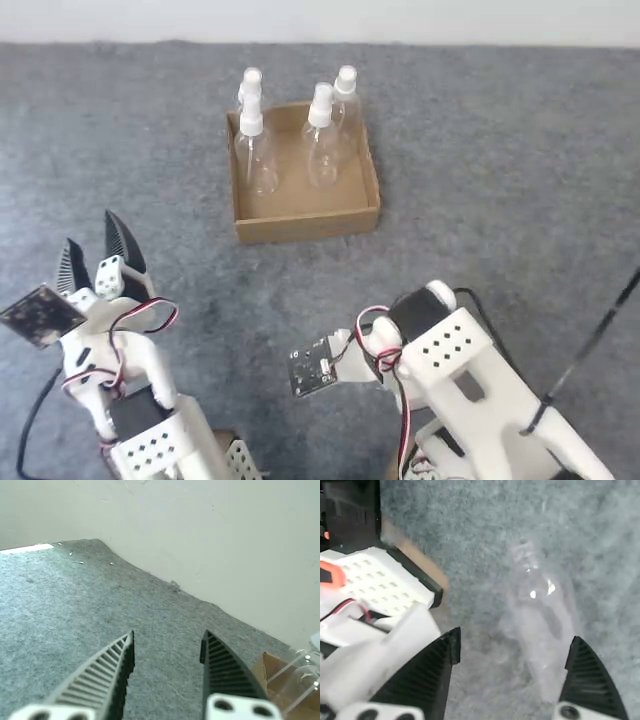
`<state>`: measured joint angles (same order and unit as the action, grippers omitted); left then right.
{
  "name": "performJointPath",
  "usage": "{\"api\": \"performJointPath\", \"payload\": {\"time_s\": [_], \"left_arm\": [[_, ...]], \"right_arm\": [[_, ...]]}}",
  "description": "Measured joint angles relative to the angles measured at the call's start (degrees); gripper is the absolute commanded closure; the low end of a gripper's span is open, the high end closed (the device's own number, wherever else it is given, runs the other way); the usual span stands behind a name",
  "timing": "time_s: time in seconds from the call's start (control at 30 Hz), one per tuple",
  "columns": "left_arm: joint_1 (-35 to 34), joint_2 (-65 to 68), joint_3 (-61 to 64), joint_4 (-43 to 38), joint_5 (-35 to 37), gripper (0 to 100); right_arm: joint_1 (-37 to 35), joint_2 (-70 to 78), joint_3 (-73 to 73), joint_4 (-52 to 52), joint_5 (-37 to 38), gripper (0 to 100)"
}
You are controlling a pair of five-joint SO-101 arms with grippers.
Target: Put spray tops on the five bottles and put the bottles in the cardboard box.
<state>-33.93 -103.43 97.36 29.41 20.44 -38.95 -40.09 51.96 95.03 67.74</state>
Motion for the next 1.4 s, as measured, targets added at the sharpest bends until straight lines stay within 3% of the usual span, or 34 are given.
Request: {"api": "performJointPath", "payload": {"time_s": [0.63, 0.87, 1.13, 1.4], "left_arm": [[0.0, 0.0, 0.0, 0.0, 0.0, 80], [0.0, 0.0, 0.0, 0.0, 0.0, 80], [0.0, 0.0, 0.0, 0.0, 0.0, 80], [0.0, 0.0, 0.0, 0.0, 0.0, 80]], "right_arm": [[-0.1, 0.0, 13.7, -22.5, 0.2, 70.7], [-0.2, 0.0, 14.4, -24.2, 0.2, 70.8], [-0.2, 0.0, 14.4, -24.2, 0.4, 85.8], [0.1, -1.1, 16.4, -28.6, 0.4, 92.0]]}}
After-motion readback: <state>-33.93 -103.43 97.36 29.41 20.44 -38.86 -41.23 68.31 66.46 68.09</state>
